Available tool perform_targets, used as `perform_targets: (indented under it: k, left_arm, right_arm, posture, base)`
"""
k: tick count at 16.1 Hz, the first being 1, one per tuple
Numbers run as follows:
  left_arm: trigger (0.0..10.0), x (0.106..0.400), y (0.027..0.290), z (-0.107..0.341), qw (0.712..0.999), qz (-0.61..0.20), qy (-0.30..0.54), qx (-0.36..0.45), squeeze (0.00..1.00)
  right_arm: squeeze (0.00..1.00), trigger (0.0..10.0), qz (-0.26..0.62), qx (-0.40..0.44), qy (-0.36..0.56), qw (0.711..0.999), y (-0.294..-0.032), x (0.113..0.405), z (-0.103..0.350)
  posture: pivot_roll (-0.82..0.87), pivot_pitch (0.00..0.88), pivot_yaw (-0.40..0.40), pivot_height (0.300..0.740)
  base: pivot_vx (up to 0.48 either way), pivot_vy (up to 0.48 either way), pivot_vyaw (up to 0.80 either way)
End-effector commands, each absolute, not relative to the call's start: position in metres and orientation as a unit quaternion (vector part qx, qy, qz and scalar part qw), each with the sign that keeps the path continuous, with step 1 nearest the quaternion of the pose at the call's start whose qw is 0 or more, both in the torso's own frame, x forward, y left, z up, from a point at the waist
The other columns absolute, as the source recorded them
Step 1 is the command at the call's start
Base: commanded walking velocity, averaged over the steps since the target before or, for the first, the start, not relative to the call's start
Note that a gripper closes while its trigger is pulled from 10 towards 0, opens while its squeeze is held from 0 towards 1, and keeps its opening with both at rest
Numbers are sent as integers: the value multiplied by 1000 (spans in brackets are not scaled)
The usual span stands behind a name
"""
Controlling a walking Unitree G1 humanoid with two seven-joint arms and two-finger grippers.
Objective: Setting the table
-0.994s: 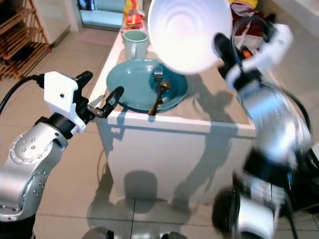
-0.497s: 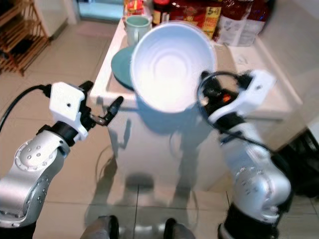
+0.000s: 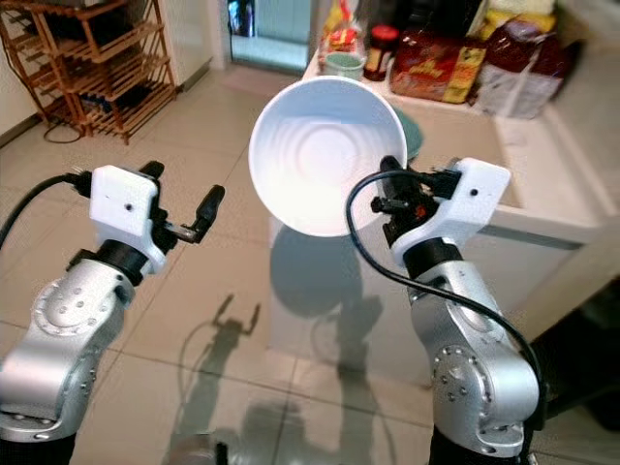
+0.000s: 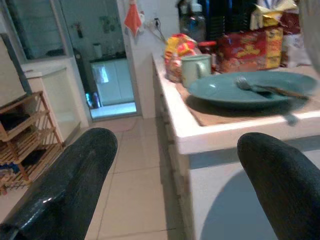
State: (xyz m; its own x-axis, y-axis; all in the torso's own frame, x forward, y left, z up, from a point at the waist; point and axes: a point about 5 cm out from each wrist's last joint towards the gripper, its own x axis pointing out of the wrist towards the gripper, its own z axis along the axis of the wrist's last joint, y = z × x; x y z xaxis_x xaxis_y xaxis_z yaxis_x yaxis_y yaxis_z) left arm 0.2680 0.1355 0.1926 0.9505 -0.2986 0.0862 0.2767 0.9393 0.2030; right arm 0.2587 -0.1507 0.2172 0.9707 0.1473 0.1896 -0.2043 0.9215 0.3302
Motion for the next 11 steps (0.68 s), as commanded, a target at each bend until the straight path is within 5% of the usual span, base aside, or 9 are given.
perform_targets:
  k: [1, 11]
  left_arm:
    - [10000, 268, 126, 192, 981, -160, -59, 95, 0]
    - [10000, 269, 122, 178, 981, -152, -43, 111, 0]
  right_arm:
    - [0, 10000, 66, 166, -88, 980, -160, 259, 215]
    - [0, 10000, 22, 101, -45, 994, -159, 268, 184]
  posture:
    - [54, 57, -49, 740]
    - [49, 77, -56, 740]
  base:
    - [0, -345, 0]
    - [0, -357, 0]
